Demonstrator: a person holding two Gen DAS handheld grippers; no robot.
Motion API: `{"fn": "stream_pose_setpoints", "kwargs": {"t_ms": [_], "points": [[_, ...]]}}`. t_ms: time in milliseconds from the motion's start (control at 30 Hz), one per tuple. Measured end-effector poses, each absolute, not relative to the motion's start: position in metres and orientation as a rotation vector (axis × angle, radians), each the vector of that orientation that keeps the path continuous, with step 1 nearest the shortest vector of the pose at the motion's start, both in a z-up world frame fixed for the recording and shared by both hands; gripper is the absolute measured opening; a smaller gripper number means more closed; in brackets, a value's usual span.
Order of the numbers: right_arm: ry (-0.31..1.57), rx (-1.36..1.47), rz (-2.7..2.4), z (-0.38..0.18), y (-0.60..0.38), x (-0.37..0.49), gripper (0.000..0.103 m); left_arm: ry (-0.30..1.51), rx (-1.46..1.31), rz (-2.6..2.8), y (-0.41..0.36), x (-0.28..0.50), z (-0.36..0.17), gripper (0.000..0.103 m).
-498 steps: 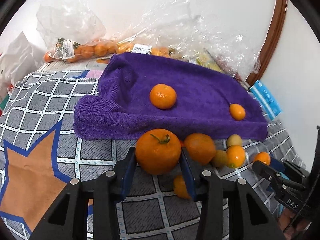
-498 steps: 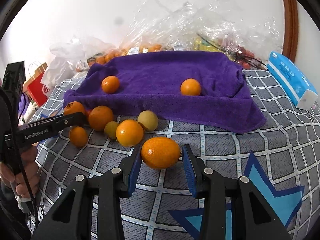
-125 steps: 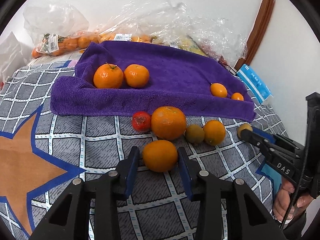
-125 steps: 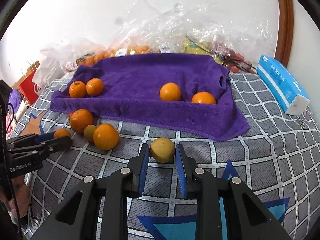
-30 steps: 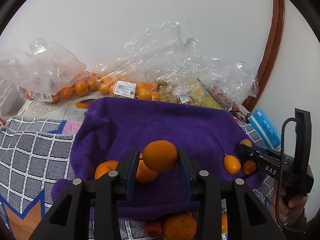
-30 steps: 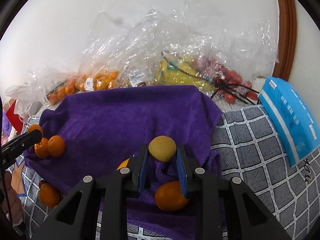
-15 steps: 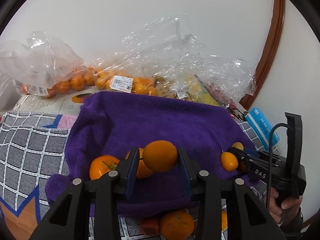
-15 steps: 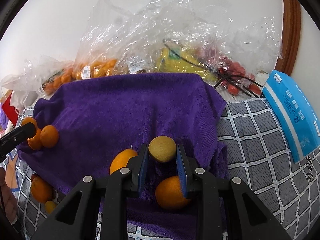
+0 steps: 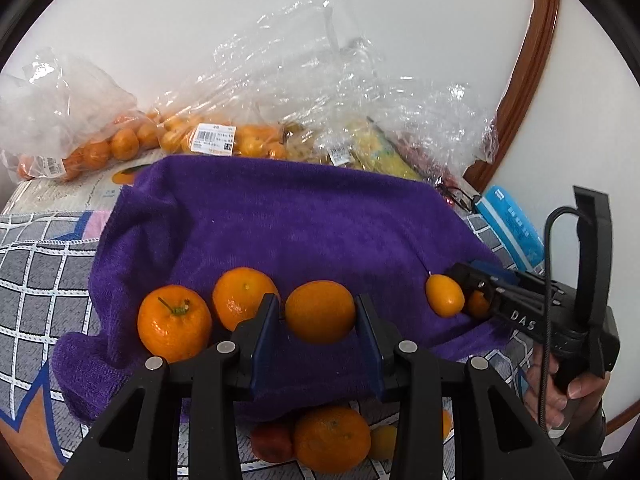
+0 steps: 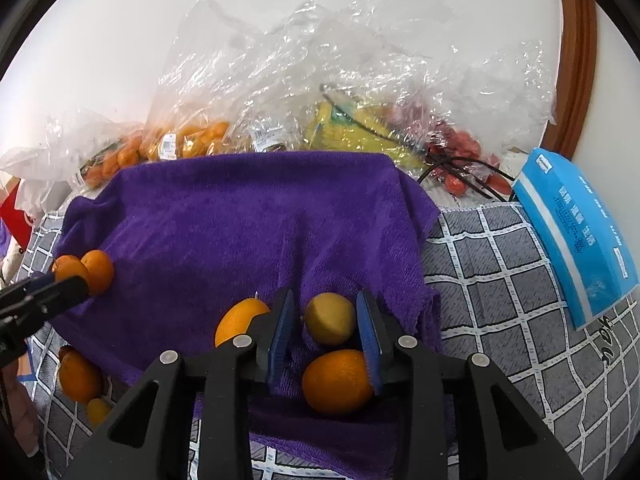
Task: Organize fruits
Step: 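Lower both fruits onto the purple towel and open both tools, then withdraw both open tools from the towel back toward the fruit row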
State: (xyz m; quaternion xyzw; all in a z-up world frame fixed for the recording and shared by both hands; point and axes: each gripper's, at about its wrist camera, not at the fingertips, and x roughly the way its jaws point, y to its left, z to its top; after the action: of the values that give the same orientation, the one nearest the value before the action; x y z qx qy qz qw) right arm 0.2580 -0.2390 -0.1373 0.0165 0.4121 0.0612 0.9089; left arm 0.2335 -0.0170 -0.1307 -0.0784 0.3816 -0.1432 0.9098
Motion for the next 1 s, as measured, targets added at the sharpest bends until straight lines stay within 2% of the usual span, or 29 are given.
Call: {"fn": "stream_pose_setpoints", "kwargs": {"t_ms": [200,667,1000], "points": [[0.829,0.038,0.124,-0.133,-0.239,0.254,0.037,0.823,-0.141,-0.3,-0.021,0.236,-0.138,0.037],[0.764,0.03,0.151,-0.124,-0.234,0.244,0.037,0.867,-0.099,-0.281,-0.029,0.236,-0.144,0.037],[0.723,0.041,0.17,-0.117,-0.228,0.237,0.038,0.832,-0.119,-0.292,-0.026,0.228,-0.133,0.046]]}}
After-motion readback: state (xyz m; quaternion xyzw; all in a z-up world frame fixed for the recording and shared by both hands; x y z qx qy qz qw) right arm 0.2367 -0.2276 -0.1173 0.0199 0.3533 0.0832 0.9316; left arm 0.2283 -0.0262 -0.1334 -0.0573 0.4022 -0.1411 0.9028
